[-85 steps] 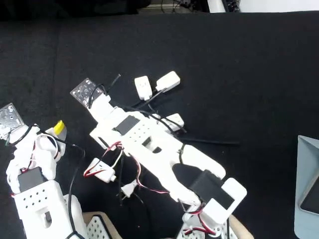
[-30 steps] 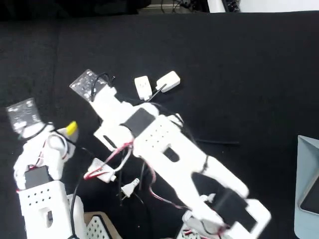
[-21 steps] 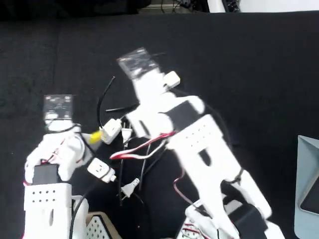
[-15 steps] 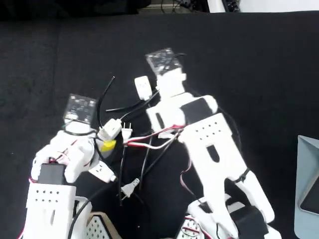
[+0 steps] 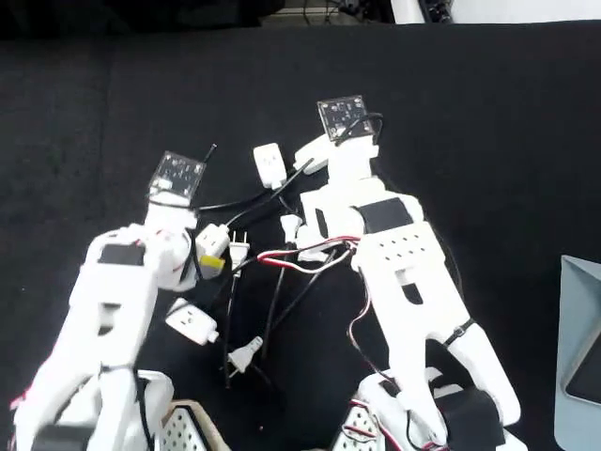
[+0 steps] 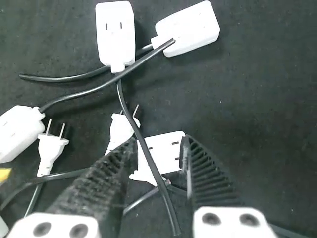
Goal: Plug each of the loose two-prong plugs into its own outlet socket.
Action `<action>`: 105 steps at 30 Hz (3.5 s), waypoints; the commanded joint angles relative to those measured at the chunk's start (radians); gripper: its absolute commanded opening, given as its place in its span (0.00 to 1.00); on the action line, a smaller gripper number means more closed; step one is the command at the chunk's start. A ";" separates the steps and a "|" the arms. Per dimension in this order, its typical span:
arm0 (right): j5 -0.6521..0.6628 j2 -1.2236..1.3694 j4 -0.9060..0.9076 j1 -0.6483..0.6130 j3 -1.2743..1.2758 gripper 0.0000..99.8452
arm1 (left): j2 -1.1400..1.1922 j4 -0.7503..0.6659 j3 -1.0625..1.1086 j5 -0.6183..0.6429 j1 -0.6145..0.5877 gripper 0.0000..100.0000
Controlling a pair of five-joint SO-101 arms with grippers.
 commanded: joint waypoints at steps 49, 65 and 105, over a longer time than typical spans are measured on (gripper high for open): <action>-0.003 -0.027 -0.020 0.014 0.007 0.13 | 0.629 -0.339 -0.633 0.074 -0.185 0.05; -0.003 -0.027 -0.020 0.012 0.008 0.13 | 0.502 0.052 -0.782 0.086 -0.197 0.29; -0.265 -0.028 -0.002 -0.081 0.268 0.15 | -0.310 -0.035 0.202 0.138 -0.288 0.29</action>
